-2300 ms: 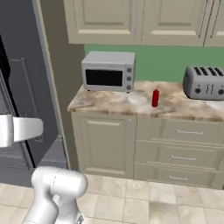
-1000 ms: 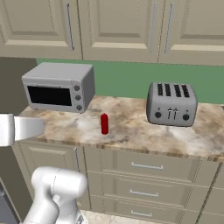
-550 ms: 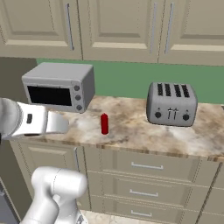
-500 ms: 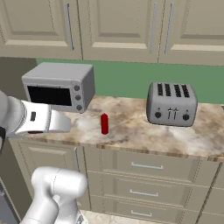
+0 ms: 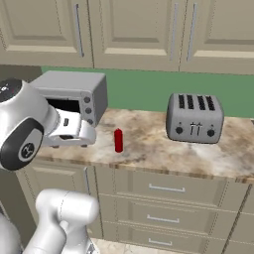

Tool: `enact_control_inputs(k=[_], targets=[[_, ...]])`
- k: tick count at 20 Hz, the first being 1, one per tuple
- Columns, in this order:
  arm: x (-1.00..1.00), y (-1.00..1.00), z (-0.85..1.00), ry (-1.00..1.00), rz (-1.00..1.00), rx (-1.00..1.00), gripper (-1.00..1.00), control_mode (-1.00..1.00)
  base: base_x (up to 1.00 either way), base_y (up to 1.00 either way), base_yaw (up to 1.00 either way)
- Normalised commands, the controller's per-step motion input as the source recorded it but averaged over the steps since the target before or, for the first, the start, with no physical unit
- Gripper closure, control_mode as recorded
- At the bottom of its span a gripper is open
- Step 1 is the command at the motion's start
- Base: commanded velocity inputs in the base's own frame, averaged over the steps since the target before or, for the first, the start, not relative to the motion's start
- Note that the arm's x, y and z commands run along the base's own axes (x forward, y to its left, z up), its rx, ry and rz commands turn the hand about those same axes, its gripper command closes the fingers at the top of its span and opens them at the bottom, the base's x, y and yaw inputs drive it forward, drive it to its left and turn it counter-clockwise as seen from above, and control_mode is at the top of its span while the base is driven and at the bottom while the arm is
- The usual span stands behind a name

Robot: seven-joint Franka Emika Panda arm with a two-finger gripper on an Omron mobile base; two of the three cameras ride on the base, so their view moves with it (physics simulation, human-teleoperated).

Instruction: Place the mustard and ketchup from the counter to the top shelf of the fridge. If the existing items in the fridge are on the top shelf, move them to other shelves.

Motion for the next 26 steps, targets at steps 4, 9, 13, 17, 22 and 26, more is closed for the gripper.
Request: enact_control_inputs(k=[4,9,13,17,22,26], targets=[[0.63,0.00,-0.47,0.00,0.00,0.07,-1.00,-1.00,0.00,0.00,0.00],[0.69,0.00,-0.40,0.00,0.00,0.05,-1.00,-1.00,0.00,0.00,0.00],[0.62,0.00,-0.38,0.00,0.00,0.07,-1.00,-1.00,0.00,0.00,0.00],[0.54,0.00,-0.28,0.00,0.00,0.03,-1.00,-1.00,0.00,0.00,0.00],[0.52,0.00,-0.28,0.00,0.00,0.00,-1.00,-1.00,0.00,0.00,0.00],[0.51,0.00,-0.29,0.00,0.00,0.00,-1.00,-1.00,0.00,0.00,0.00]])
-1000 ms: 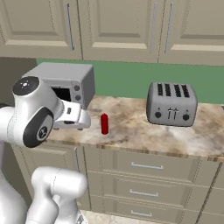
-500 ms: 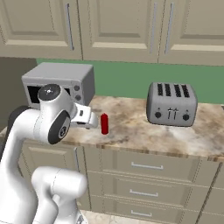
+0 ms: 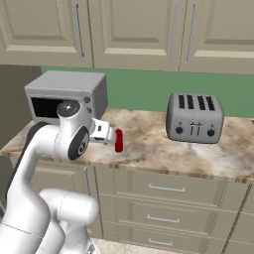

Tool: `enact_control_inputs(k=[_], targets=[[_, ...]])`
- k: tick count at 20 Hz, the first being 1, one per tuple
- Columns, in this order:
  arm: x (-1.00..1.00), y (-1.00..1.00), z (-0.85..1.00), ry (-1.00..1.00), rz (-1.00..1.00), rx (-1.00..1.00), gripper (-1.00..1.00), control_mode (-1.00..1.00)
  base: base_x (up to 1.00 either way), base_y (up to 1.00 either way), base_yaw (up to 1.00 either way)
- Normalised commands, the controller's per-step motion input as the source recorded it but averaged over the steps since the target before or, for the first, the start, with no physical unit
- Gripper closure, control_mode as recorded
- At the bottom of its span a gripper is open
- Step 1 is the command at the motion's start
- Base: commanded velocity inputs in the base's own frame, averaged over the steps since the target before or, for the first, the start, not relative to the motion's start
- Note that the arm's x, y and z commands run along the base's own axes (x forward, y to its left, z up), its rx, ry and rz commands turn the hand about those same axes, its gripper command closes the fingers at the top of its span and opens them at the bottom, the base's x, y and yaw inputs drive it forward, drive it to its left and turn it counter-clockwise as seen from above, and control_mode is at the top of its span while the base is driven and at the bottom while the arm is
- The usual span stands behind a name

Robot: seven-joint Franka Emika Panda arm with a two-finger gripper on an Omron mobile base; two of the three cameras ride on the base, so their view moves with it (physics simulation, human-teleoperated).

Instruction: Place the mustard and ketchup from the counter to the top shelf of the fridge. If the existing items in the fridge are on the top shelf, move them to other shelves.

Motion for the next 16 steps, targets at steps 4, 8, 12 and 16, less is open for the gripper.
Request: enact_control_inputs(k=[4,8,12,16], targets=[[0.48,0.00,-0.33,0.00,0.00,0.00,-1.00,-1.00,0.00,0.00,0.00],[0.46,0.00,-0.28,0.00,0.00,0.00,-1.00,-1.00,0.00,0.00,0.00],[0.46,0.00,-0.24,0.00,0.00,0.00,-1.00,-1.00,0.00,0.00,0.00],[0.36,0.00,-0.18,0.00,-0.01,0.00,-1.00,-1.00,0.00,0.00,0.00]])
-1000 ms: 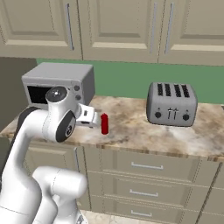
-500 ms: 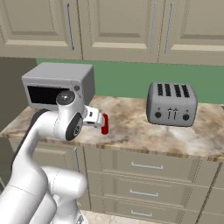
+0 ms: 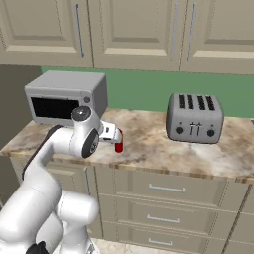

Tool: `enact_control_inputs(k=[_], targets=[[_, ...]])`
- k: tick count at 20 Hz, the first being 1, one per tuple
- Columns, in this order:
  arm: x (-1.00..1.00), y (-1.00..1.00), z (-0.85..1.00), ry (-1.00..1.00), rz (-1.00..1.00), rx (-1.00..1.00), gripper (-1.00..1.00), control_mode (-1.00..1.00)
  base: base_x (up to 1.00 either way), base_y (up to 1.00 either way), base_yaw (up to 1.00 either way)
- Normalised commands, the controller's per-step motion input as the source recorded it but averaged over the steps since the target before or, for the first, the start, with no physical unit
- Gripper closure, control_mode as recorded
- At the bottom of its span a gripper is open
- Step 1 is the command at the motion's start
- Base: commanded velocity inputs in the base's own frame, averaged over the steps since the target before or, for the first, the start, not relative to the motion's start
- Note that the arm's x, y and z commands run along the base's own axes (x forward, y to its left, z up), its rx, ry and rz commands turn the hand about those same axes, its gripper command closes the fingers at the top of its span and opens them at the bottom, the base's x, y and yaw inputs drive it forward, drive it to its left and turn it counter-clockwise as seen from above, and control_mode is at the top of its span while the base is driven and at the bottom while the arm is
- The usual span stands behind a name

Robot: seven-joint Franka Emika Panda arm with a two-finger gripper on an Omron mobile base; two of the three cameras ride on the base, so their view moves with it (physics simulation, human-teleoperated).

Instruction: Place the mustard and ketchup from the counter to the top shelf of the fridge. If the existing items in the fridge are on the top shelf, move them to other shelves.

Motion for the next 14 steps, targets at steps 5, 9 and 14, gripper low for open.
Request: enact_control_inputs(k=[5,9,14], targets=[[0.30,0.00,-0.14,0.00,-0.01,0.00,-1.00,-1.00,0.00,0.00,0.00],[0.21,-0.01,-0.15,0.00,-0.03,0.00,-1.00,-1.00,0.00,0.00,0.00],[0.26,-0.02,-0.15,0.00,-0.04,0.00,-1.00,-1.00,0.00,0.00,0.00]])
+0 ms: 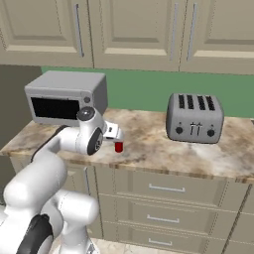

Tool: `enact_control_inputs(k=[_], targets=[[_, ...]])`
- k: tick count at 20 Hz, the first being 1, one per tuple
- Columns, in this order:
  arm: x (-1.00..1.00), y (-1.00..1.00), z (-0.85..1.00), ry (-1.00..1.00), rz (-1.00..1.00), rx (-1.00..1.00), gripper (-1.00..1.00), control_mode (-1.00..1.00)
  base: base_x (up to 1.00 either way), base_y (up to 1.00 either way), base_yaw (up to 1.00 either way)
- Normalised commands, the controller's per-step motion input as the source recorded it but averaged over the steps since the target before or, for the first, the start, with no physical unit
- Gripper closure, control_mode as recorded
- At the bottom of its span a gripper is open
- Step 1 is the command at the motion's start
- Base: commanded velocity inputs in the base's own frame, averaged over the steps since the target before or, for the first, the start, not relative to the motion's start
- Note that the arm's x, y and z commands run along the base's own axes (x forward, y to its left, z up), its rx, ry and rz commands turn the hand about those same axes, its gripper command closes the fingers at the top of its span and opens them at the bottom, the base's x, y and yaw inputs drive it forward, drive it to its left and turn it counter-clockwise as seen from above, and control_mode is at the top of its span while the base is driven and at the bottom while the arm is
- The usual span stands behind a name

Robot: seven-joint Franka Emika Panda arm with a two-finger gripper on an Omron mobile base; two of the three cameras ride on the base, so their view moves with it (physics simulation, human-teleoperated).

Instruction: Place the mustard and ketchup from the counter to the top shelf of the fridge. If the existing items in the fridge are on the top shelf, move them to other shelves.

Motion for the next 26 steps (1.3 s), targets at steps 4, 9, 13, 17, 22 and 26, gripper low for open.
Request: enact_control_inputs(k=[4,9,13,17,22,26], targets=[[0.24,-0.02,-0.12,0.00,-0.04,0.00,-1.00,-1.00,0.00,0.00,0.00],[0.23,-0.02,-0.12,0.00,-0.04,0.00,-1.00,-1.00,0.00,0.00,0.00],[0.21,-0.01,-0.14,0.00,-0.03,0.00,-1.00,-1.00,0.00,0.00,0.00],[0.21,0.00,-0.20,0.00,-0.03,0.00,-1.00,-1.00,0.00,0.00,0.00],[0.25,0.00,-0.19,0.00,-0.02,0.00,-1.00,-1.00,0.00,0.00,0.00],[0.26,0.00,-0.15,0.00,-0.02,0.00,-1.00,-1.00,0.00,0.00,0.00]])
